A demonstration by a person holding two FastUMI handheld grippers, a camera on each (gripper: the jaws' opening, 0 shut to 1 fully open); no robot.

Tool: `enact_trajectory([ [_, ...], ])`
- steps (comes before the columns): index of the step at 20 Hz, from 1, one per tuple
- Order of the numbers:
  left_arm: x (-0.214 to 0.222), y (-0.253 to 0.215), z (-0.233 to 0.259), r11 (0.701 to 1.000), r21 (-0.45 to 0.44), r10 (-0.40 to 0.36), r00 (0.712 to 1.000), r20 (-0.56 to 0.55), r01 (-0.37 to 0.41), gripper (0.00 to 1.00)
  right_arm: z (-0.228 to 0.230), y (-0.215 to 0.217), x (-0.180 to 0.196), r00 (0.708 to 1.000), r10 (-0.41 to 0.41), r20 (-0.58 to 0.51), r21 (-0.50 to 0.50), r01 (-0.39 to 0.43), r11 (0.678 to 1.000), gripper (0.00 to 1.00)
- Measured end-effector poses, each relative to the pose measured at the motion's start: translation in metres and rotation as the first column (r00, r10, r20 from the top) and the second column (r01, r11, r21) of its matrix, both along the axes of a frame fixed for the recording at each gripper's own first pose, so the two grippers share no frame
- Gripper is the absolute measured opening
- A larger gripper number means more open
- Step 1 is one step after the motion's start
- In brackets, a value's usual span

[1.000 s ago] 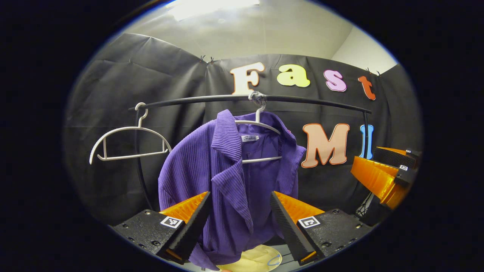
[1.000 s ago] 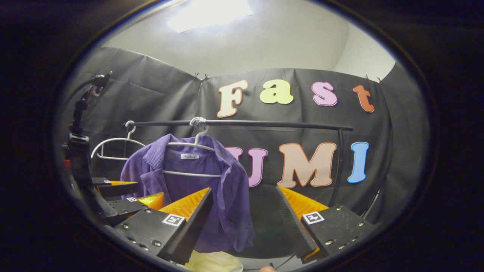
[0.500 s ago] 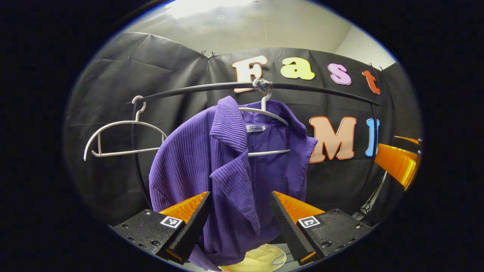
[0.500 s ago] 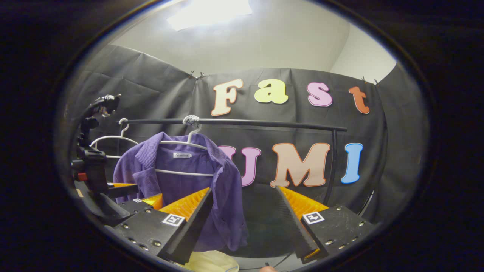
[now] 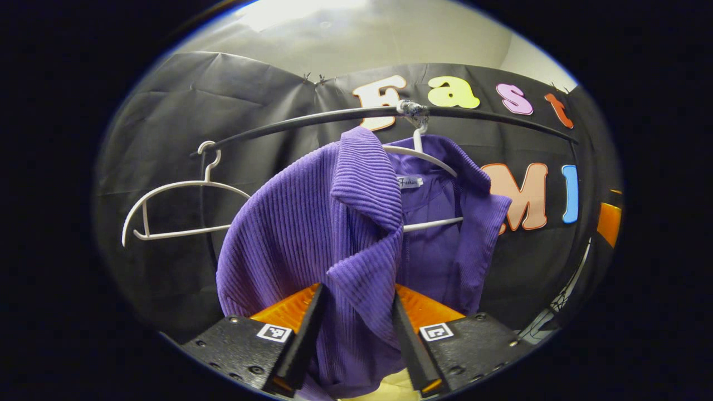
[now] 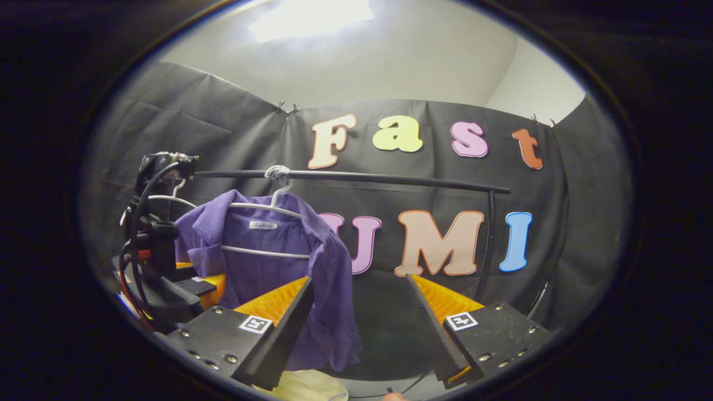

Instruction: Grasp the clothes on the hanger with both hands and then place them into the laundry hamper below.

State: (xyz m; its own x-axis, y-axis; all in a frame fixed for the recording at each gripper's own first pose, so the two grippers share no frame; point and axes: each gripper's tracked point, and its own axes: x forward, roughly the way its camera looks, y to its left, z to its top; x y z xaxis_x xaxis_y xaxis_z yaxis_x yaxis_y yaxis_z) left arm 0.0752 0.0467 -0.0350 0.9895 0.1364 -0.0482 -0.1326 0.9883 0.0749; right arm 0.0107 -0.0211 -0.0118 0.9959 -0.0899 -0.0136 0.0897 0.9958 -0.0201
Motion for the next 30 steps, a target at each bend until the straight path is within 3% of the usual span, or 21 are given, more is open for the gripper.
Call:
enact_trajectory([
  [3, 0.001, 0.010, 0.000, 1.000, 0.005, 0.014, 1.000, -0.004, -0.014, 0.33, -0.002, 0.004, 0.005, 1.000, 0.014, -0.005, 0.001, -0.014, 1.000, 0.98],
  [5, 0.003, 0.015, -0.001, 1.000, 0.001, 0.024, 1.000, -0.008, -0.024, 0.17, -0.002, 0.007, 0.009, 1.000, 0.026, -0.004, 0.002, -0.026, 1.000, 0.98],
  [6, 0.002, 0.016, -0.001, 1.000, 0.002, 0.028, 1.000, -0.011, -0.028, 0.16, -0.002, 0.009, 0.011, 0.999, 0.033, -0.003, 0.003, -0.033, 0.999, 0.98],
  [7, 0.001, 0.015, 0.001, 1.000, 0.003, 0.027, 1.000, -0.012, -0.027, 0.06, -0.002, 0.010, 0.015, 0.999, 0.039, -0.005, 0.003, -0.039, 0.999, 0.95],
  [10, -0.005, 0.016, 0.005, 1.000, 0.001, 0.023, 1.000, -0.017, -0.023, 0.00, -0.006, 0.015, 0.024, 0.998, 0.065, -0.009, 0.002, -0.065, 0.998, 0.95],
  [17, -0.030, 0.025, 0.033, 0.998, -0.037, 0.053, 0.998, 0.016, -0.052, 0.03, -0.016, 0.031, 0.053, 0.989, 0.149, -0.007, 0.006, -0.149, 0.989, 0.95],
  [18, -0.034, 0.027, 0.037, 0.998, -0.036, 0.060, 0.998, 0.021, -0.059, 0.00, -0.018, 0.035, 0.058, 0.987, 0.163, -0.007, 0.008, -0.162, 0.987, 0.95],
  [30, -0.077, 0.061, 0.081, 0.981, -0.017, 0.194, 0.978, 0.075, -0.193, 0.00, -0.052, 0.088, 0.107, 0.944, 0.328, -0.034, 0.043, -0.326, 0.944, 0.97],
])
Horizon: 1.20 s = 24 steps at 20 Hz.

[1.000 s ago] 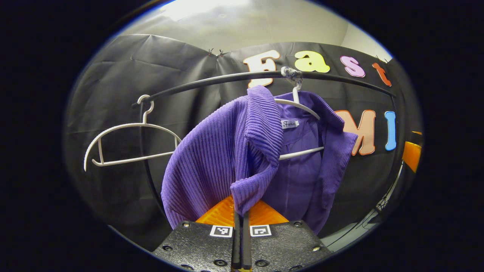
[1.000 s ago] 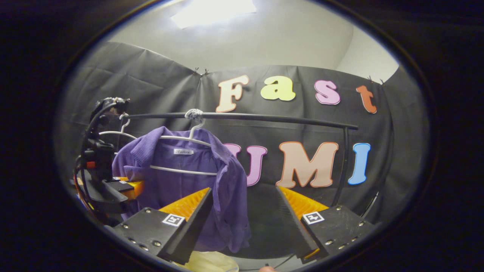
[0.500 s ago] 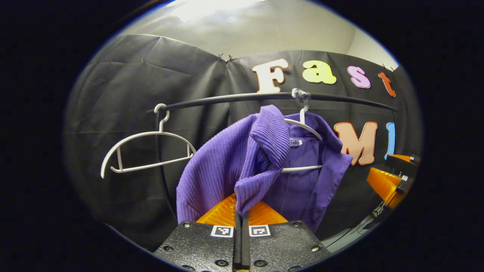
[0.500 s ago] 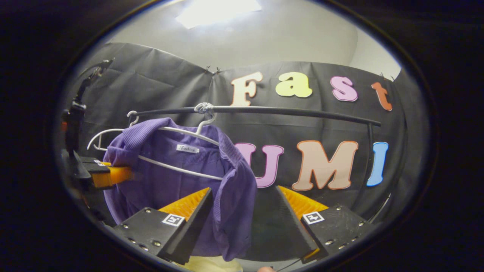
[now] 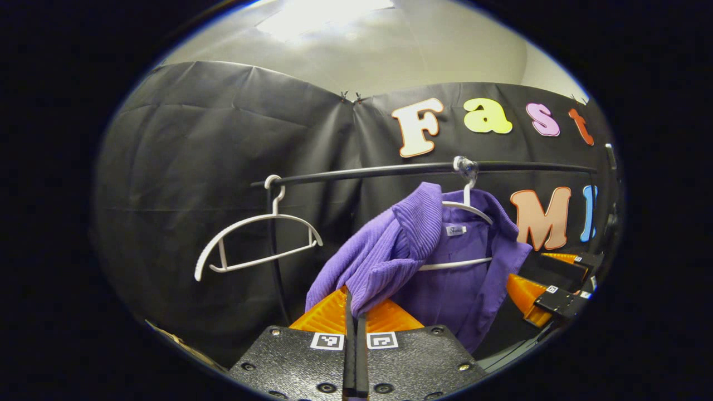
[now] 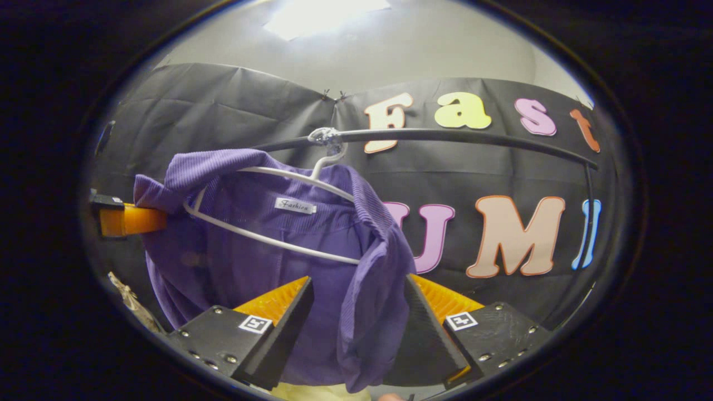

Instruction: Grasp the clothes on the hanger with both hands and then place them into the laundry hamper below.

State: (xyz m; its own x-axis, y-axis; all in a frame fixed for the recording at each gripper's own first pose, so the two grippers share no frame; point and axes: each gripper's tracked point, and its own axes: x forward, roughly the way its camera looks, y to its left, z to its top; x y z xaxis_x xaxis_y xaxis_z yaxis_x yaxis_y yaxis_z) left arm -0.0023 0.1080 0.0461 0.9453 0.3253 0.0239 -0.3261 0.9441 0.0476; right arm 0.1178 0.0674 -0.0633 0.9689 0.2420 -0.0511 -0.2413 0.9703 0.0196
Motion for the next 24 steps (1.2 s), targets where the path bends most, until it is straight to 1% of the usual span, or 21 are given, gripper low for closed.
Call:
enact_trajectory([
  [1, -0.002, 0.001, 0.004, 1.000, -0.003, 0.005, 1.000, 0.004, -0.005, 0.01, -0.004, 0.002, 0.004, 1.000, 0.002, -0.003, -0.004, -0.002, 1.000, 0.95],
  [4, -0.007, 0.003, 0.014, 1.000, -0.007, 0.010, 1.000, 0.018, -0.010, 0.00, -0.017, 0.005, 0.019, 1.000, -0.005, -0.021, -0.016, 0.004, 1.000, 0.95],
  [5, -0.008, 0.004, 0.018, 1.000, -0.005, 0.012, 1.000, 0.025, -0.012, 0.00, -0.022, 0.005, 0.022, 1.000, -0.008, -0.027, -0.019, 0.007, 1.000, 0.98],
  [6, -0.010, 0.006, 0.022, 1.000, -0.005, 0.016, 0.999, 0.031, -0.016, 0.00, -0.027, 0.004, 0.027, 0.999, -0.017, -0.034, -0.025, 0.017, 1.000, 0.95],
  [7, -0.010, 0.007, 0.025, 1.000, -0.009, 0.020, 0.999, 0.037, -0.019, 0.00, -0.033, 0.002, 0.032, 0.999, -0.024, -0.045, -0.032, 0.023, 0.999, 0.95],
  [8, -0.010, 0.008, 0.028, 1.000, -0.016, 0.021, 0.999, 0.045, -0.020, 0.00, -0.039, 0.003, 0.035, 0.998, -0.020, -0.058, -0.037, 0.018, 0.999, 0.98],
  [10, -0.011, 0.011, 0.034, 0.999, -0.030, 0.025, 0.998, 0.058, -0.023, 0.00, -0.050, 0.006, 0.041, 0.996, -0.012, -0.086, -0.051, 0.007, 0.999, 0.98],
  [11, -0.012, 0.012, 0.037, 0.999, -0.034, 0.027, 0.998, 0.065, -0.025, 0.01, -0.055, 0.006, 0.044, 0.995, -0.013, -0.098, -0.059, 0.007, 0.998, 1.00],
  [12, -0.011, 0.014, 0.039, 0.999, -0.033, 0.029, 0.997, 0.073, -0.027, 0.01, -0.059, 0.006, 0.047, 0.994, -0.014, -0.107, -0.065, 0.007, 0.998, 0.94],
  [14, -0.012, 0.016, 0.042, 0.999, -0.033, 0.031, 0.997, 0.076, -0.028, 0.01, -0.066, 0.007, 0.050, 0.992, -0.023, -0.122, -0.081, 0.013, 0.997, 0.68],
  [15, -0.012, 0.017, 0.042, 0.999, -0.036, 0.032, 0.997, 0.074, -0.030, 0.01, -0.068, 0.008, 0.051, 0.992, -0.024, -0.128, -0.086, 0.013, 0.996, 0.62],
  [16, -0.011, 0.018, 0.043, 0.999, -0.039, 0.033, 0.997, 0.073, -0.030, 0.01, -0.070, 0.008, 0.052, 0.991, -0.024, -0.130, -0.092, 0.012, 0.996, 0.47],
  [18, -0.011, 0.020, 0.044, 0.998, -0.043, 0.039, 0.997, 0.073, -0.036, 0.01, -0.071, 0.007, 0.052, 0.991, -0.035, -0.132, -0.108, 0.021, 0.994, 0.38],
  [20, -0.010, 0.026, 0.048, 0.998, -0.048, 0.046, 0.996, 0.081, -0.042, 0.01, -0.073, -0.002, 0.054, 0.988, -0.069, -0.136, -0.127, 0.051, 0.991, 0.10],
  [21, -0.011, 0.029, 0.050, 0.997, -0.051, 0.054, 0.995, 0.086, -0.049, 0.00, -0.074, -0.006, 0.055, 0.987, -0.088, -0.136, -0.135, 0.070, 0.988, 0.02],
  [22, -0.011, 0.034, 0.053, 0.997, -0.054, 0.061, 0.994, 0.094, -0.056, 0.00, -0.072, -0.010, 0.057, 0.986, -0.101, -0.131, -0.140, 0.083, 0.987, 0.05],
  [23, -0.010, 0.037, 0.056, 0.997, -0.057, 0.064, 0.993, 0.102, -0.059, 0.01, -0.070, -0.013, 0.058, 0.986, -0.110, -0.125, -0.144, 0.092, 0.985, 0.00],
  [24, -0.010, 0.039, 0.056, 0.996, -0.065, 0.067, 0.992, 0.104, -0.061, 0.01, -0.067, -0.016, 0.059, 0.986, -0.119, -0.120, -0.150, 0.101, 0.984, 0.02],
])
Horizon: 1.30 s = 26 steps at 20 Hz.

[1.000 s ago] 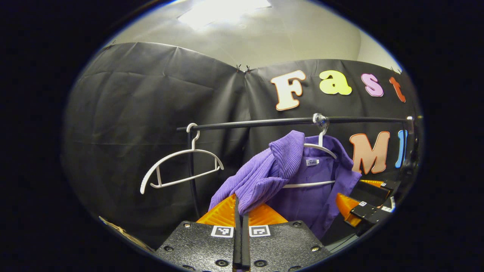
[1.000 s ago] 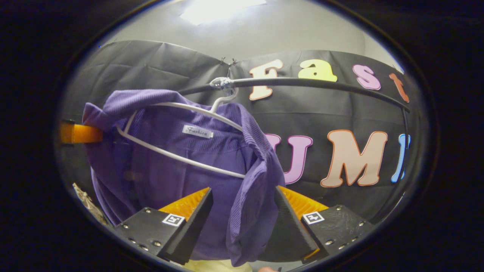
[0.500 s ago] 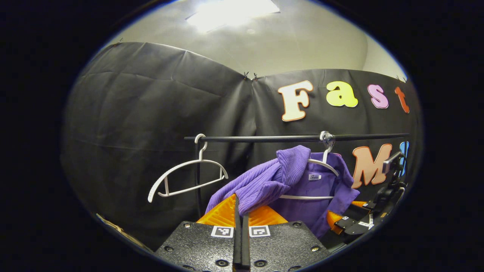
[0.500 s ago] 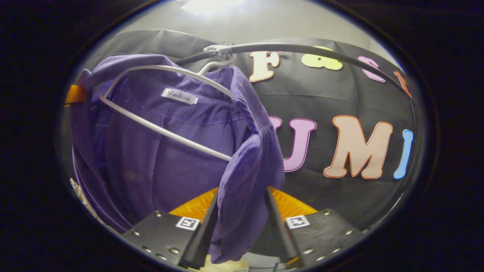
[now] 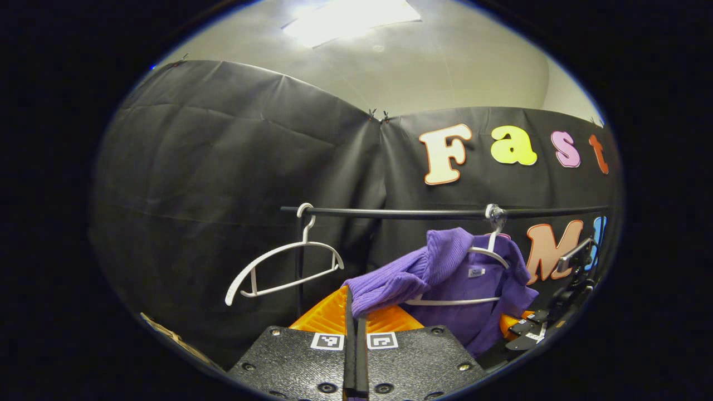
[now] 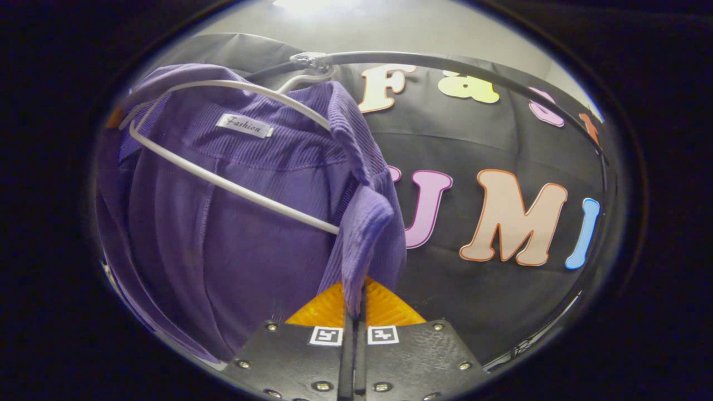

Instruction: Grasp the clothes on the hanger with both hands and then place them into the laundry hamper below.

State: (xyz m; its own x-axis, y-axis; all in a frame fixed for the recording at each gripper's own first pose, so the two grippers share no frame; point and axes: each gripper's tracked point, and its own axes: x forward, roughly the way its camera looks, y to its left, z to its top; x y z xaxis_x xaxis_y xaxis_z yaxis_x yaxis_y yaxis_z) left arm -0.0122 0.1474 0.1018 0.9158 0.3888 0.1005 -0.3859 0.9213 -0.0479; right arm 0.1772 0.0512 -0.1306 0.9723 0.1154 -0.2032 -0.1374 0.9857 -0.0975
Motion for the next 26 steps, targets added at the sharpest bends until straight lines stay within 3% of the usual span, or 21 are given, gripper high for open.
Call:
enact_trajectory([
  [3, 0.004, 0.008, 0.001, 1.000, -0.015, 0.008, 1.000, 0.005, -0.008, 0.00, 0.005, -0.019, 0.005, 0.999, -0.051, 0.017, -0.033, 0.052, 0.998, 0.02],
  [17, 0.029, 0.052, 0.012, 0.997, 0.038, 0.060, 0.997, 0.039, -0.061, 0.01, 0.034, -0.092, 0.052, 0.974, -0.209, 0.091, -0.012, 0.211, 0.977, 0.02],
  [21, 0.040, 0.065, -0.001, 0.996, 0.044, 0.081, 0.997, 0.015, -0.081, 0.01, 0.039, -0.103, 0.067, 0.968, -0.229, 0.102, -0.002, 0.231, 0.973, 0.05],
  [26, 0.051, 0.076, -0.040, 0.995, -0.024, 0.096, 0.994, -0.051, -0.097, 0.01, 0.031, -0.108, 0.082, 0.967, -0.240, 0.088, 0.000, 0.241, 0.971, 0.05],
])
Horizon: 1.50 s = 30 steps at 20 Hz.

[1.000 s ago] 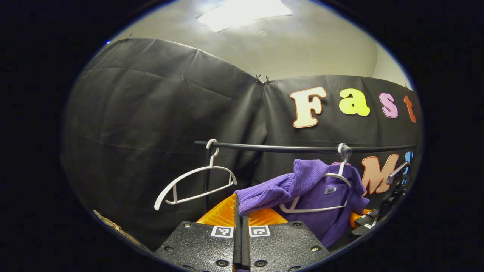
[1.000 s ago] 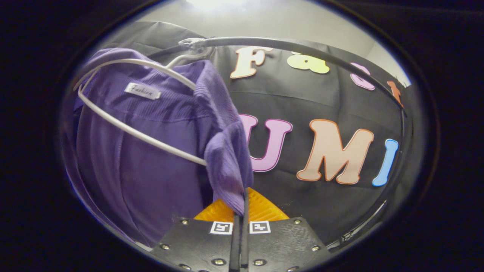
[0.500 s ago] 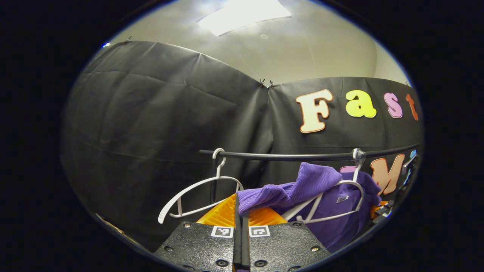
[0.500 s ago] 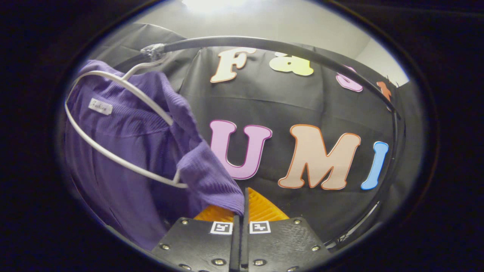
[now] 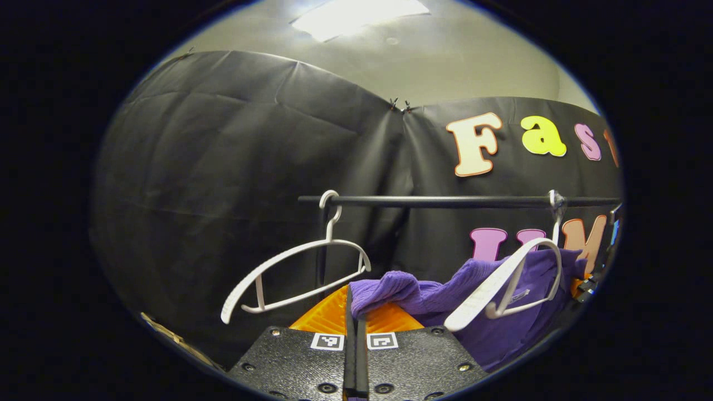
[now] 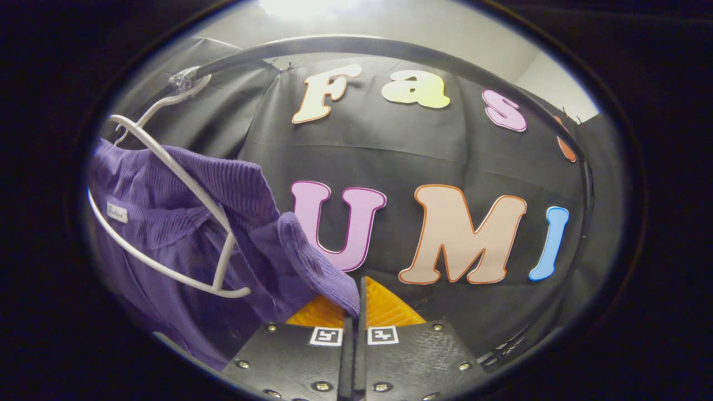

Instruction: Grasp the clothes on the hanger with both hands and then place them into the laundry hamper below.

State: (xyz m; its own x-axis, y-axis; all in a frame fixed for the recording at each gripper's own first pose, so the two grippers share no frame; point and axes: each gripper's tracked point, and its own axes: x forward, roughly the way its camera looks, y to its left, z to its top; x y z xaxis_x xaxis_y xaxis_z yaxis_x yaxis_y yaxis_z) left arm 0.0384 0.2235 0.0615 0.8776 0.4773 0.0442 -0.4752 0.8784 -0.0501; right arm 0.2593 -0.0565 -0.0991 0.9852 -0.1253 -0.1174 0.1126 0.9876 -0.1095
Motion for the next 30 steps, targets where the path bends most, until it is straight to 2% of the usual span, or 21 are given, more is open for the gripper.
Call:
enact_trajectory([
  [2, 0.000, 0.002, -0.015, 1.000, -0.015, 0.008, 1.000, -0.027, -0.008, 0.03, -0.008, 0.000, 0.003, 1.000, -0.004, -0.015, 0.006, 0.004, 1.000, 0.02],
  [3, 0.000, 0.001, -0.021, 1.000, -0.022, 0.009, 0.999, -0.040, -0.010, 0.00, -0.012, 0.000, 0.005, 1.000, 0.002, -0.026, 0.013, -0.001, 1.000, 0.02],
  [4, 0.002, 0.002, -0.029, 1.000, -0.027, 0.011, 0.999, -0.052, -0.013, 0.03, -0.019, 0.001, 0.007, 0.999, 0.005, -0.042, 0.019, -0.004, 1.000, 0.02],
  [7, 0.004, 0.000, -0.042, 0.999, -0.027, 0.015, 0.997, -0.080, -0.017, 0.01, -0.034, 0.000, 0.006, 0.997, 0.008, -0.074, 0.020, -0.006, 1.000, 0.02],
  [8, 0.003, -0.001, -0.046, 1.000, -0.025, 0.016, 0.996, -0.090, -0.018, 0.01, -0.040, 0.000, 0.005, 0.996, 0.008, -0.086, 0.018, -0.006, 1.000, 0.05],
  [9, 0.004, -0.001, -0.049, 1.000, -0.023, 0.016, 0.995, -0.099, -0.019, 0.01, -0.047, 0.000, 0.004, 0.995, 0.008, -0.095, 0.017, -0.006, 1.000, 0.02],
  [18, -0.005, -0.007, -0.069, 1.000, -0.001, 0.011, 0.988, -0.155, -0.012, 0.01, -0.078, -0.001, -0.015, 0.988, 0.001, -0.152, 0.034, 0.005, 0.999, 0.02],
  [28, -0.018, -0.031, -0.092, 0.999, 0.039, -0.028, 0.977, -0.212, 0.037, 0.00, -0.106, 0.033, -0.055, 0.974, 0.080, -0.214, 0.080, -0.064, 0.995, 0.02],
  [30, -0.016, -0.039, -0.097, 0.997, 0.047, -0.046, 0.975, -0.219, 0.058, 0.03, -0.107, 0.045, -0.060, 0.970, 0.103, -0.221, 0.089, -0.085, 0.992, 0.02],
])
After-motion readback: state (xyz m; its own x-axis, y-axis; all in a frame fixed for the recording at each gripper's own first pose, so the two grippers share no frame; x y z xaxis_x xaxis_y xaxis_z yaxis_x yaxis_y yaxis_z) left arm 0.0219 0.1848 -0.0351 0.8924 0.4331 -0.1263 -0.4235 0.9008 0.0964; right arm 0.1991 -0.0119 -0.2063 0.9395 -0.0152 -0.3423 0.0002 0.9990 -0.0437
